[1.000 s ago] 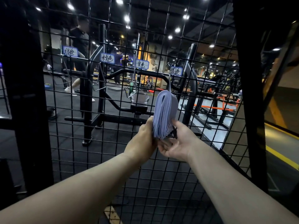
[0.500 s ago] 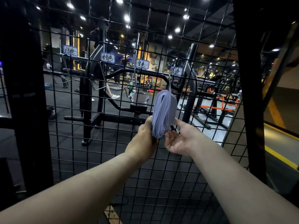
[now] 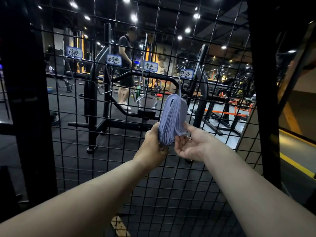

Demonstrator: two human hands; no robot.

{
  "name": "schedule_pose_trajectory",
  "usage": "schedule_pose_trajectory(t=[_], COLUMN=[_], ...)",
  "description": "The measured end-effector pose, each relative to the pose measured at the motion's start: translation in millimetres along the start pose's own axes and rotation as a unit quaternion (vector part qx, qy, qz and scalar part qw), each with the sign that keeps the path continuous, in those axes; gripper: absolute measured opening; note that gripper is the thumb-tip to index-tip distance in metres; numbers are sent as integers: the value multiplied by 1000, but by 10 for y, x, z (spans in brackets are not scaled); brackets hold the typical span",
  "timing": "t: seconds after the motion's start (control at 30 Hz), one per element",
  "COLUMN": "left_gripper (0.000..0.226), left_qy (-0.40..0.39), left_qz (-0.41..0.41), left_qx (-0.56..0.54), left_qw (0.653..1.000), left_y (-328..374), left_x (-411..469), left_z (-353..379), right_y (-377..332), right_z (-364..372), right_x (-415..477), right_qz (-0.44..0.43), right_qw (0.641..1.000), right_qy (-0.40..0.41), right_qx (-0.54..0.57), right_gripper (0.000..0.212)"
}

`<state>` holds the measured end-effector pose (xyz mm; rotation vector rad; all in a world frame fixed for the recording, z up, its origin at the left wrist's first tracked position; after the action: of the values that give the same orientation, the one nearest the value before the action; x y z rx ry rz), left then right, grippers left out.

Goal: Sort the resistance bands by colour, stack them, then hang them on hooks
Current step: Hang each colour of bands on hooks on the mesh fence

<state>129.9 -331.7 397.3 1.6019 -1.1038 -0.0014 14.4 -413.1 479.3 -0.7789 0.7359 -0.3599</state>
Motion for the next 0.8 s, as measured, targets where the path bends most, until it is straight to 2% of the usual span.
schedule_pose_trajectory(t=[0.13,0.4,0.8], left_gripper=[69,73,75], left_qy=[2,3,-21], left_qz=[3,7,22], left_qx=[-8,9,-8], left_qw=[1000,1000,1000], left_y=[-4,29,26], left_x=[4,1,3], left_z=[-13,-83,-88], right_y=[-23,59,72], right_z=[-40,-88,-138], right_x=[15,119,185], right_qz=[-5,2,11], right_qw=[1000,999,999], right_qy=[-16,-42,-45], right_qx=[1,19,8], right_gripper=[34,24,41])
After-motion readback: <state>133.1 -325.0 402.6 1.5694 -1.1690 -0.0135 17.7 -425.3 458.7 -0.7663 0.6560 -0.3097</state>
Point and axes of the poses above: each hand's wrist, its own x-axis towards the middle knuckle, its own z-axis out of the palm, y = z × x, the point moved 1 cm from there along x, towards the middle knuckle
